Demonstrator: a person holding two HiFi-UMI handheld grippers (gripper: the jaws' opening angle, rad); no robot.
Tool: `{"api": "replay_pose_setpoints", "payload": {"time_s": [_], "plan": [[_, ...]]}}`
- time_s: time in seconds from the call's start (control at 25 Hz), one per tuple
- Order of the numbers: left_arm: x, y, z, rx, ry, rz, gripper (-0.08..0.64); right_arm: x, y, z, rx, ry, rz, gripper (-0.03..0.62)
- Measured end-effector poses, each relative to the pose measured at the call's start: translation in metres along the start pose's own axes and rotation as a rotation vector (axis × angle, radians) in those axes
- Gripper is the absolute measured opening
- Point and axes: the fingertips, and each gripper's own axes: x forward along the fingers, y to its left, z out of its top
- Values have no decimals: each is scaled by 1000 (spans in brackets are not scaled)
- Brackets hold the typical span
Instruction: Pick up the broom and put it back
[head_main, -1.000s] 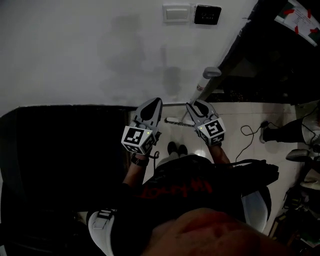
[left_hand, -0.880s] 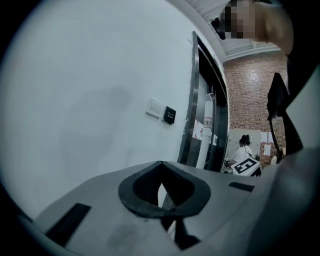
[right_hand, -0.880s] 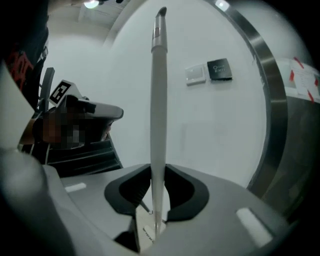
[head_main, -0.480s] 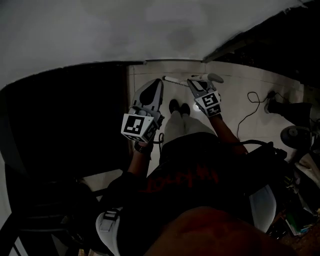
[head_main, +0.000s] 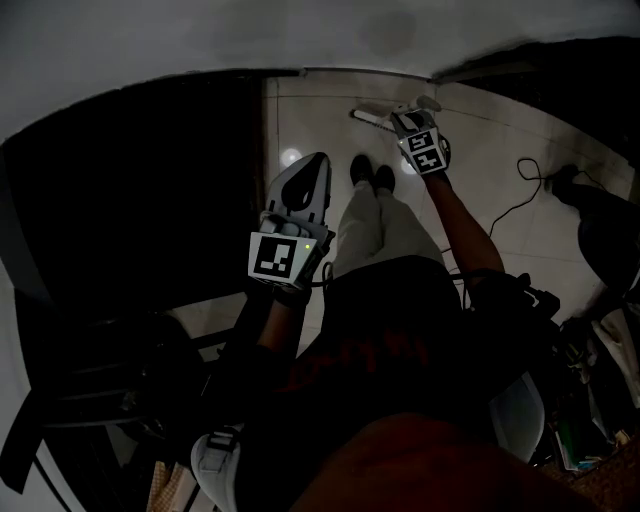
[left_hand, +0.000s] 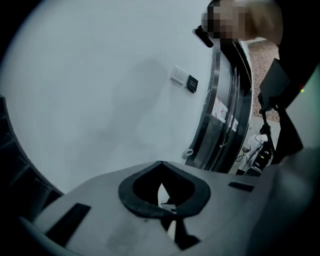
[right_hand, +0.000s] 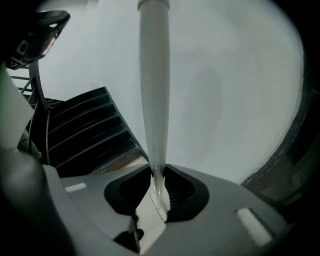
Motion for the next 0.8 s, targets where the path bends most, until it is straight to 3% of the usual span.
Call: {"api": "replay_pose_setpoints", "payload": {"time_s": [0.12, 0.28, 0.48, 0.64, 0.72, 0.8], "plan": [[5, -1, -9, -14, 16, 7, 5, 35, -23, -18, -49, 66, -1, 87], [13, -12, -12, 31, 36, -24, 5, 70, -48, -32, -130, 130, 2, 87], [25, -31, -6, 62, 51, -66, 5, 102, -100, -7, -137, 127, 3, 89], [27, -42, -11, 66, 80, -95, 5, 113, -144, 21, -9, 121, -98, 99], [30, -50, -10, 72, 87, -111, 5, 105, -164, 35, 71, 102, -153, 170], [37, -55, -8, 76, 90, -119, 5, 100, -165, 36, 159, 81, -136, 175]]}}
